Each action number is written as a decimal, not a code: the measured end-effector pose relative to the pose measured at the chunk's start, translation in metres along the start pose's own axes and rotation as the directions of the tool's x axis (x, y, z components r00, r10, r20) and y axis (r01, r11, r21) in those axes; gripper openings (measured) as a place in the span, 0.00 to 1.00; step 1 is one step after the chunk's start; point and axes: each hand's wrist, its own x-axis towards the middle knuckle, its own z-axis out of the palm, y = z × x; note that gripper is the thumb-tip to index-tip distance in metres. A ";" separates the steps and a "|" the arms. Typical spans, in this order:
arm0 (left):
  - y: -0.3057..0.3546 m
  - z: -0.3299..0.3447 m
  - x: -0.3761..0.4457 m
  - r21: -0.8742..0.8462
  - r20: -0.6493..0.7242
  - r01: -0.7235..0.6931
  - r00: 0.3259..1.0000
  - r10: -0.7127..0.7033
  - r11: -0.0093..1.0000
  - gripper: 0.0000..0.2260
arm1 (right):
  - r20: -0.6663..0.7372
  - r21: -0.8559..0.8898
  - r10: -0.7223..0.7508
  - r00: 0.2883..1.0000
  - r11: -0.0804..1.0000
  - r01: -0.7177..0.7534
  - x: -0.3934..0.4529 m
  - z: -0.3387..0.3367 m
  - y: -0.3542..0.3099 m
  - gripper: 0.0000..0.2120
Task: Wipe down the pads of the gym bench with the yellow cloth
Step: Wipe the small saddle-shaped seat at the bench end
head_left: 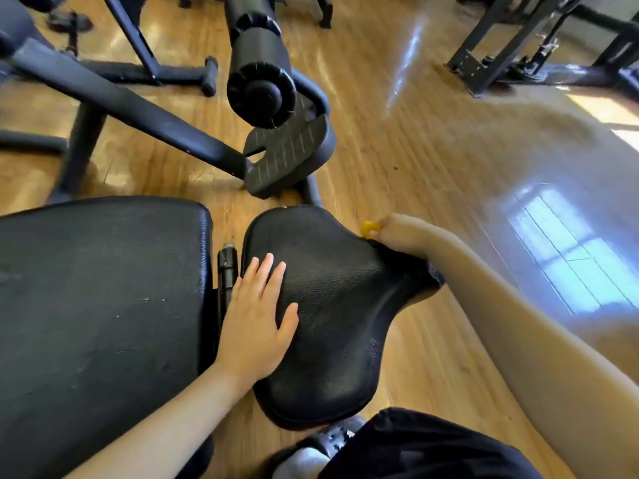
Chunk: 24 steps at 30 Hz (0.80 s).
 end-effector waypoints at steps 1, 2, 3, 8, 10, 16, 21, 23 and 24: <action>0.000 0.000 -0.001 -0.004 0.000 0.000 1.000 0.000 1.000 0.27 | -0.036 -0.037 -0.011 0.999 0.999 0.010 -0.004 0.003 -0.002 0.20; 0.000 -0.001 -0.001 -0.004 0.002 -0.005 1.000 0.005 1.000 0.27 | -0.072 -0.066 -0.029 0.997 0.998 0.025 -0.010 0.006 0.000 0.20; -0.001 -0.001 -0.001 -0.002 0.004 -0.010 1.000 0.010 1.000 0.26 | -0.087 -0.086 -0.054 0.995 0.995 0.047 -0.015 0.007 0.005 0.19; 0.000 -0.001 0.000 -0.036 -0.001 -0.008 1.000 0.008 0.999 0.27 | -0.008 -0.119 -0.083 0.997 0.990 0.081 -0.024 -0.004 0.024 0.15; -0.001 0.001 0.000 -0.045 0.000 0.002 1.000 -0.002 0.999 0.27 | -0.021 -0.113 -0.080 0.997 0.991 0.077 -0.021 -0.001 0.028 0.11; 0.000 0.001 -0.001 -0.050 -0.018 0.006 1.000 -0.007 0.999 0.28 | -0.012 -0.127 -0.215 0.977 0.969 0.212 0.019 0.008 -0.028 0.17; -0.001 -0.001 -0.001 -0.060 -0.017 0.001 1.000 -0.002 0.998 0.29 | -0.034 0.092 -0.200 0.979 0.975 0.202 0.045 0.016 -0.050 0.18; -0.001 -0.001 -0.001 -0.053 -0.013 -0.011 1.000 0.010 0.999 0.29 | 0.002 0.039 -0.212 0.977 0.977 0.211 0.034 0.014 -0.037 0.20; -0.001 -0.001 -0.002 -0.050 -0.012 -0.012 1.000 0.011 0.999 0.28 | 0.022 -0.026 -0.230 0.973 0.973 0.230 0.026 0.011 -0.027 0.19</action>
